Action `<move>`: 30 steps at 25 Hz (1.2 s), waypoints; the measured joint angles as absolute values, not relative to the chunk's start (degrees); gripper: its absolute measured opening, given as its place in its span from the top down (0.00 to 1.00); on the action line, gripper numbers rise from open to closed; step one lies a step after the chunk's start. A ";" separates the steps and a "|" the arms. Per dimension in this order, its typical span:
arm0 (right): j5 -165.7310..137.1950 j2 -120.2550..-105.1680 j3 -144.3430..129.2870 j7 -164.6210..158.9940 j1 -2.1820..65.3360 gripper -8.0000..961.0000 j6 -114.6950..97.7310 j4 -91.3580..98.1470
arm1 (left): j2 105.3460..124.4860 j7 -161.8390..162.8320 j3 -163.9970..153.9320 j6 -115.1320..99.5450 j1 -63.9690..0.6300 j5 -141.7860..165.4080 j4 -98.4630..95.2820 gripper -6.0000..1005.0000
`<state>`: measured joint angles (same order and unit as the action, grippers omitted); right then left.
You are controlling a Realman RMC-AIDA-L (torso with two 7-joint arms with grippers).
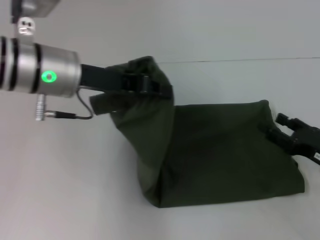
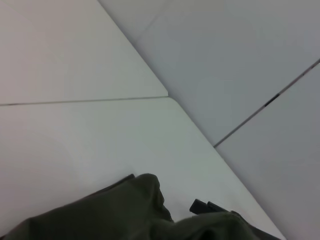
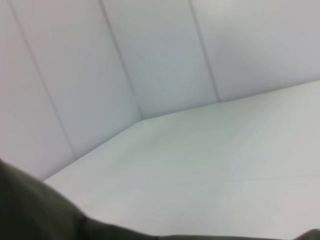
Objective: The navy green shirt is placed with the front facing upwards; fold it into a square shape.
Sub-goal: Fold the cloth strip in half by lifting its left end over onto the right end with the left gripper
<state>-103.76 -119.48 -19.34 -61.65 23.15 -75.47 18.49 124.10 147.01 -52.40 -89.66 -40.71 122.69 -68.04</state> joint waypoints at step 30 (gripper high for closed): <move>-102.11 -118.24 -13.27 -60.28 17.51 0.24 -77.00 20.04 | 124.54 148.48 -74.50 -66.47 -52.13 114.40 -49.18 0.97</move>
<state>-102.11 -118.24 -13.27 -60.28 17.51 -77.00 20.04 124.54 148.48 -74.50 -66.47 -52.13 114.40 -49.18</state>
